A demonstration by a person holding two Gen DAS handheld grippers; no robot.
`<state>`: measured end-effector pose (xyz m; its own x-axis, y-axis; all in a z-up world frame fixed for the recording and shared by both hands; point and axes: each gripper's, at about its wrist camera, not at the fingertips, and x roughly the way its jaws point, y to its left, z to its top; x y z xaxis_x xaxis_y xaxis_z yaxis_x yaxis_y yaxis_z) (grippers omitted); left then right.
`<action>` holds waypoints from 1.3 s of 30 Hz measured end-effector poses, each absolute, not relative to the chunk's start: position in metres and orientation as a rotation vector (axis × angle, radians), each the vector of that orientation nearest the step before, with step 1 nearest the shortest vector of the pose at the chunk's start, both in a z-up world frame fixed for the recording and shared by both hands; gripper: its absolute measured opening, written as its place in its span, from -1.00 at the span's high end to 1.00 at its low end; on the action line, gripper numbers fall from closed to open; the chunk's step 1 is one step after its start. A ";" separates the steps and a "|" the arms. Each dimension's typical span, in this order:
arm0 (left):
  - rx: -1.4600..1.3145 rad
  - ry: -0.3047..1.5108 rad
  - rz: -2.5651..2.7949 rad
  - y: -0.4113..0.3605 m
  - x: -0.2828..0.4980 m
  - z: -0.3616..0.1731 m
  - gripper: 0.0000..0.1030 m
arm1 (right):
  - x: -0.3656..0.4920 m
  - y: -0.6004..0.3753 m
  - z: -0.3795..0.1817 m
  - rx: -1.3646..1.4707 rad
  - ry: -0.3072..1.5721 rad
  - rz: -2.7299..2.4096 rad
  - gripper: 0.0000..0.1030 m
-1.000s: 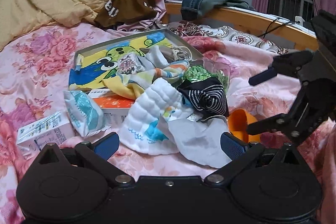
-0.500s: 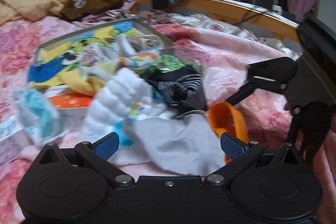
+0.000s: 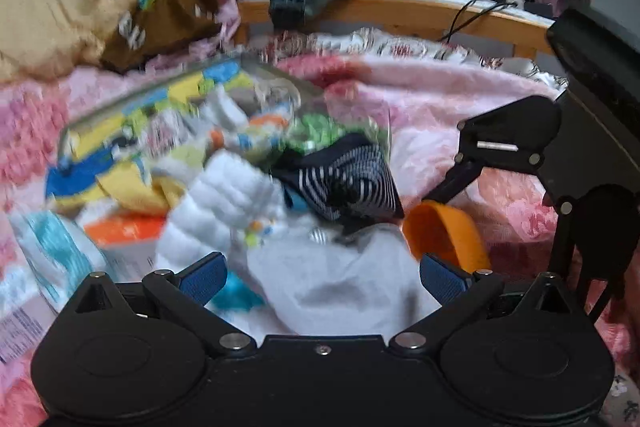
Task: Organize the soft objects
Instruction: 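Lower the right tool onto the orange silicone cup while the left tool approaches the grey sock, then grasp the orange cup with the right tool while the left tool grasps the grey sock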
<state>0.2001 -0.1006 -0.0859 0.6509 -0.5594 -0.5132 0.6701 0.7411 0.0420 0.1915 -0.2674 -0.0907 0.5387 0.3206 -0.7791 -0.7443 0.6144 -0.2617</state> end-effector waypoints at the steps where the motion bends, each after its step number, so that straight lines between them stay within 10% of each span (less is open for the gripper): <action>1: 0.240 0.479 -0.713 -0.100 0.198 -0.084 -0.98 | 0.191 -0.268 -0.089 -0.628 0.746 0.685 -0.88; 23: 0.327 0.558 -0.828 -0.113 0.212 -0.100 -0.85 | 0.194 -0.274 -0.088 -0.597 0.745 0.655 -0.67; 39: 0.313 0.586 -0.814 -0.111 0.212 -0.102 -0.23 | 0.198 -0.285 -0.083 -0.527 0.763 0.618 -0.29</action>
<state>0.2121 -0.1115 -0.1020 0.5419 -0.5884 -0.6001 0.7555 0.6538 0.0412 0.1980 -0.2851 -0.0827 0.5659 0.3170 -0.7611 -0.6790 0.7028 -0.2121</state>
